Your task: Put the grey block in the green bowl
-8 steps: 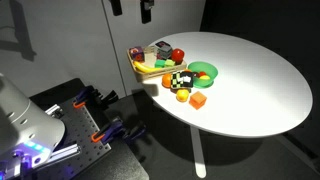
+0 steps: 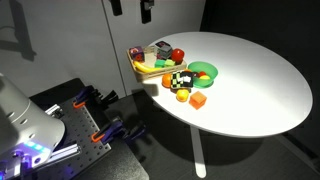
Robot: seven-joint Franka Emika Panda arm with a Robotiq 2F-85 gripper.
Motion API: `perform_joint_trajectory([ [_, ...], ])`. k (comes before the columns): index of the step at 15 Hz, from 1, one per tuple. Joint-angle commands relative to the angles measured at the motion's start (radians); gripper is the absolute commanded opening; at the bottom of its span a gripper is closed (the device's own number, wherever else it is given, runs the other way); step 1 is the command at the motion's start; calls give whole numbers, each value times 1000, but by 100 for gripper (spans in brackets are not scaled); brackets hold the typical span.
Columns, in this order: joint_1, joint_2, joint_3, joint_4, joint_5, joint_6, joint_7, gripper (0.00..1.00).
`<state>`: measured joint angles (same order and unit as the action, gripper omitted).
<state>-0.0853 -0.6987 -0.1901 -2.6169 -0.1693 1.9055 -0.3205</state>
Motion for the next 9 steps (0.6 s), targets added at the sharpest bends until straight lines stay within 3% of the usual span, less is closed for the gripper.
perform_joint_trajectory([
  [1,5,34,16,15,1,19,30,100],
  [9,23,144,49,59,28,105,88,100],
])
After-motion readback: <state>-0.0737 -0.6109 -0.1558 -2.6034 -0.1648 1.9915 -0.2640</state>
